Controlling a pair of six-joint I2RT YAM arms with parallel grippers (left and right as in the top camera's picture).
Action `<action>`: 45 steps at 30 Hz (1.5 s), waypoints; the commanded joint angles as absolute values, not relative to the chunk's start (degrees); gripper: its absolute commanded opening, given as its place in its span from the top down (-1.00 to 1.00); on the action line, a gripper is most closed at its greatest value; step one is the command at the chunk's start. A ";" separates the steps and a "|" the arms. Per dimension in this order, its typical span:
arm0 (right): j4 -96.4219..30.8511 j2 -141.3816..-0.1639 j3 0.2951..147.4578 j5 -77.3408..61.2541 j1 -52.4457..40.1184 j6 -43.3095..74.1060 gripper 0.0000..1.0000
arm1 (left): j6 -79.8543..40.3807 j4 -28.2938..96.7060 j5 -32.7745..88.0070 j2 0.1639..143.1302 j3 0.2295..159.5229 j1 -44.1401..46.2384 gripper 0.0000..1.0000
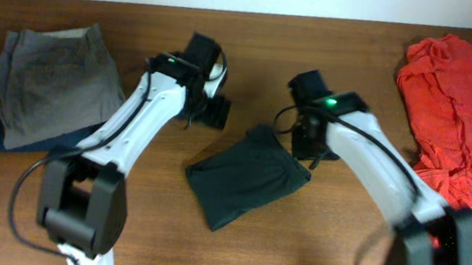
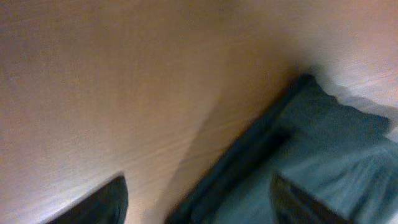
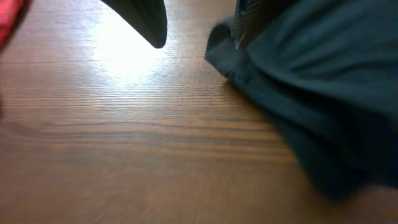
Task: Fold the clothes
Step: 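Grasp the folded sweatshirt with the left gripper and lift it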
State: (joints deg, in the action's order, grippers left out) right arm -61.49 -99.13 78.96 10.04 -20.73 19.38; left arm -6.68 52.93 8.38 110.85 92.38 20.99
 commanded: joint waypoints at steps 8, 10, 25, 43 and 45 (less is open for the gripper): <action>-66.43 -91.15 79.83 7.51 -20.21 19.94 0.19 | 12.64 48.69 25.23 115.44 92.75 22.22 -0.55; -66.67 -91.15 79.83 7.53 -20.16 19.94 0.18 | 14.55 48.84 28.03 117.25 92.75 22.26 -0.55; -67.07 -91.15 79.83 7.53 -20.16 19.97 0.18 | 16.45 49.58 37.32 131.24 92.73 23.42 -0.50; -69.14 -89.25 79.83 8.43 -15.70 19.18 0.20 | 19.79 54.33 33.32 125.93 96.66 21.61 0.99; -69.91 -88.31 79.83 8.49 -14.11 17.89 0.21 | 17.06 54.33 29.93 122.50 97.76 19.42 1.00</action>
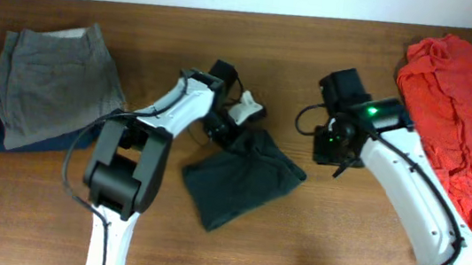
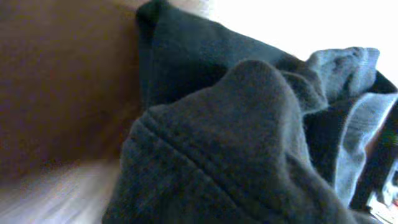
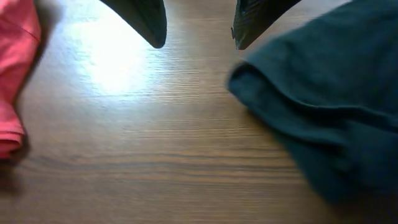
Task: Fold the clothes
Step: 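Grasp the folded sweatshirt with the left gripper and lift it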
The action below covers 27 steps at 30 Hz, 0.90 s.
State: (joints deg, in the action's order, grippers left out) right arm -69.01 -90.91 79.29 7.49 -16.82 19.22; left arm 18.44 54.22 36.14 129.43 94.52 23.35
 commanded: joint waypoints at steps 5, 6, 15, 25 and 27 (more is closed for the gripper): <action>-71.42 -85.80 79.83 9.30 -10.09 16.69 0.20 | 12.64 54.33 21.91 111.74 98.70 11.92 1.00; -71.59 -85.45 79.83 9.30 -9.41 16.67 0.20 | 12.64 54.39 20.40 110.04 98.70 10.68 0.99; -72.77 -85.10 79.83 9.32 -7.46 16.69 0.20 | 12.67 52.71 6.28 100.05 98.76 -1.56 0.99; -73.12 -85.10 79.83 9.72 -7.46 16.71 0.20 | 10.52 47.83 5.10 100.07 100.25 -13.02 0.99; -73.12 -85.10 79.83 9.69 -7.46 16.73 0.20 | 10.52 46.52 5.08 100.64 100.25 -14.33 0.99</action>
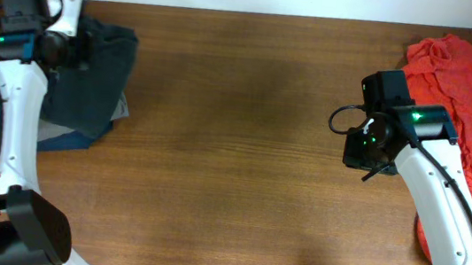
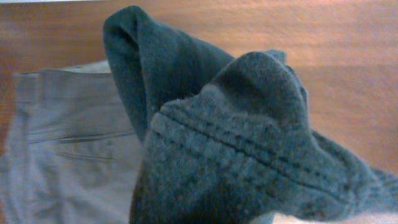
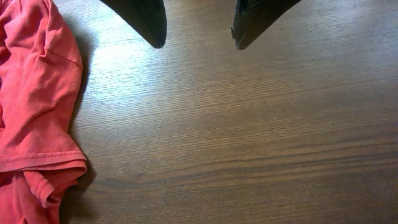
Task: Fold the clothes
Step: 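Grasp the folded sweatshirt with the left gripper and lift it, then place the folded sweatshirt on top of the trouser stack with the left gripper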
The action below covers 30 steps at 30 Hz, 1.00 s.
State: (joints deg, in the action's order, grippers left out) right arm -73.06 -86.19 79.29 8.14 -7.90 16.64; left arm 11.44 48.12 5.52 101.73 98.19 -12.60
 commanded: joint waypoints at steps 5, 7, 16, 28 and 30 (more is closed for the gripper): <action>-73.17 -85.10 79.83 9.67 -7.46 16.73 0.19 | 10.52 44.91 4.64 102.96 100.25 -16.99 0.99; -73.43 -85.10 79.83 9.69 -7.46 16.73 0.19 | 10.50 44.18 4.69 103.96 100.25 -18.37 0.99; -73.93 -85.10 79.83 9.67 -7.46 16.73 0.20 | 9.43 40.10 4.67 110.34 100.22 -23.55 0.99; -74.04 -85.10 79.83 9.65 -7.49 16.75 0.20 | 9.47 35.81 4.62 114.59 100.22 -26.15 0.83; -74.15 -85.12 79.83 9.65 -7.49 16.75 0.19 | 9.47 35.24 4.64 115.13 100.22 -26.48 0.82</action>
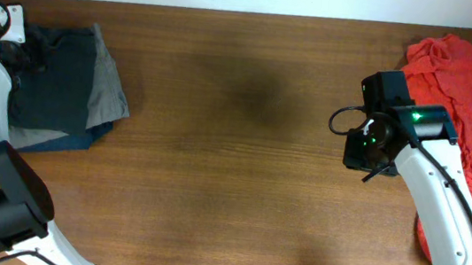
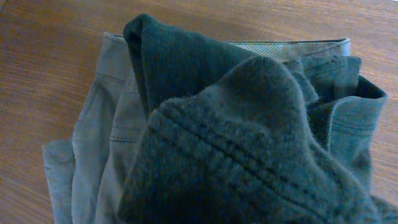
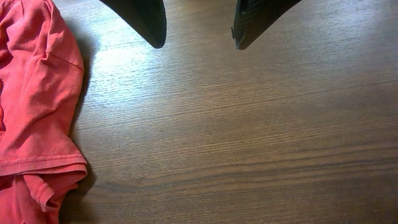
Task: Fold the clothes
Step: 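Place the folded sweatshirt on top of the trouser stack with the left gripper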
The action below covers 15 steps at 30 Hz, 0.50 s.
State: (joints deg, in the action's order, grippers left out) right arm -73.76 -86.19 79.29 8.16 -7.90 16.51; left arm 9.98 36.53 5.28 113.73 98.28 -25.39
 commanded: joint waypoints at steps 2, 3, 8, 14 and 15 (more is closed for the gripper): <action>-74.24 -85.12 79.81 9.65 -7.49 16.75 0.19 | 9.45 34.00 4.64 116.05 100.22 -26.96 0.81; -74.24 -85.12 79.81 9.65 -7.49 16.75 0.19 | 9.45 33.39 4.64 116.40 100.22 -27.16 0.71; -74.24 -85.12 79.81 9.65 -7.49 16.75 0.19 | 7.86 30.48 8.91 117.36 101.45 -28.60 -0.98; -74.17 -85.12 79.81 9.67 -7.49 16.75 0.19 | 0.84 36.27 15.31 117.36 113.69 -31.57 -0.98; -74.17 -85.12 79.81 9.67 -7.49 16.75 0.19 | 0.84 37.45 15.31 117.36 114.15 -31.48 -0.98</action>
State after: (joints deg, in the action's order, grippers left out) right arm -74.00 -86.19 79.29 8.16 -7.90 16.49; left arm 3.62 34.74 12.08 117.64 109.97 -30.96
